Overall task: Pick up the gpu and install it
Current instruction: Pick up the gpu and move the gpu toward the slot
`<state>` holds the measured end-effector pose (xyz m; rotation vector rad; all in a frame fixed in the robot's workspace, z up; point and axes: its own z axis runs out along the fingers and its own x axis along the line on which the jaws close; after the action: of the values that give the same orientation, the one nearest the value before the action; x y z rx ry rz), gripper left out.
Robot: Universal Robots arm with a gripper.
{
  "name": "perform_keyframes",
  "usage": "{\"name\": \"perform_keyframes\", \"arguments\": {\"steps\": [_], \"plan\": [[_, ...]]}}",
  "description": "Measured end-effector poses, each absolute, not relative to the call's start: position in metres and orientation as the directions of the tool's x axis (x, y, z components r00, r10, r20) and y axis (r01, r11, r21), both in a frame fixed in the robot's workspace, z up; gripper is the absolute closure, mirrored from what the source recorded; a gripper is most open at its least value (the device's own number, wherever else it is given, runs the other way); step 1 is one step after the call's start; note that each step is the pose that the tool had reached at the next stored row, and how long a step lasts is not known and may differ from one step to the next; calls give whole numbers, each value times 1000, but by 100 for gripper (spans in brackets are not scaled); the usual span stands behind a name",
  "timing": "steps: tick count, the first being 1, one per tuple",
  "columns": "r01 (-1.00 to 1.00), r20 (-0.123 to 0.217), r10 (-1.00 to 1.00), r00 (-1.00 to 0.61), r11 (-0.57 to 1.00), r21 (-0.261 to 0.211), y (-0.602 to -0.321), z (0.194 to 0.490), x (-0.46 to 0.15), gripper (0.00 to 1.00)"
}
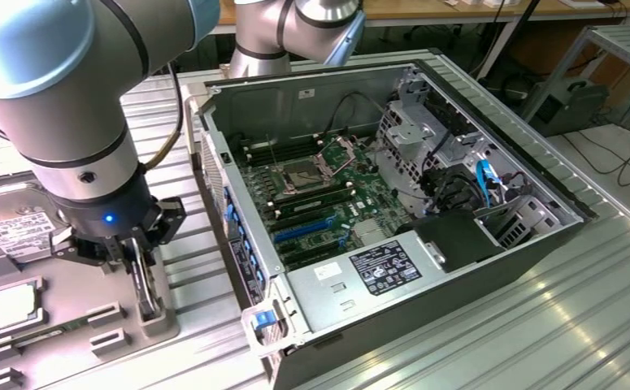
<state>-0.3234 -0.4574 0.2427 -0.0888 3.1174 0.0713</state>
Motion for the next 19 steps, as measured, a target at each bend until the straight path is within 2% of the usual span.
{"name": "perform_keyframes", "arguments": {"steps": [19], "plan": [[-57,-24,-56,-998,997,45,-457,260,-323,72]]}}
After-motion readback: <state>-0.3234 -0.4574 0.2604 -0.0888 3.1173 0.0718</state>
